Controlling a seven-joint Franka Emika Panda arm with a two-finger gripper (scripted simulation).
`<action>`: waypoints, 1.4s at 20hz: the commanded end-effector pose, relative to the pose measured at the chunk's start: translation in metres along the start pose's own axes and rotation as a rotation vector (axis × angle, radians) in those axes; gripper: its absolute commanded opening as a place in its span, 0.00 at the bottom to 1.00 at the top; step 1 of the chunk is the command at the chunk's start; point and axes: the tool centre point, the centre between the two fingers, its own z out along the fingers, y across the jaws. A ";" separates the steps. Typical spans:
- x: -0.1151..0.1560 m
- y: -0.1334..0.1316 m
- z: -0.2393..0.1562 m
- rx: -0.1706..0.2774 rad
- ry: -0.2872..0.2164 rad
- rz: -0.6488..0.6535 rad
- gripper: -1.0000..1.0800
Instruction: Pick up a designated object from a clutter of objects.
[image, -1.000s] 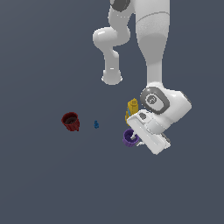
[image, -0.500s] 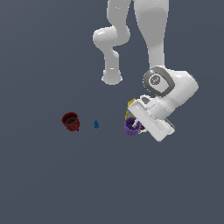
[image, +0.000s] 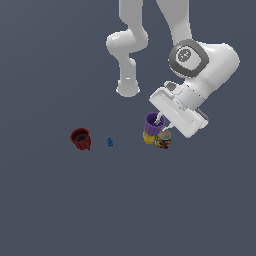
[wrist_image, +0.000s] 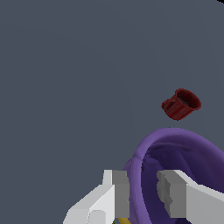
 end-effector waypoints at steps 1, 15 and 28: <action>0.005 0.013 -0.022 0.001 -0.001 0.000 0.00; 0.029 0.081 -0.139 0.002 -0.003 0.000 0.00; 0.040 0.102 -0.180 0.001 -0.001 0.003 0.00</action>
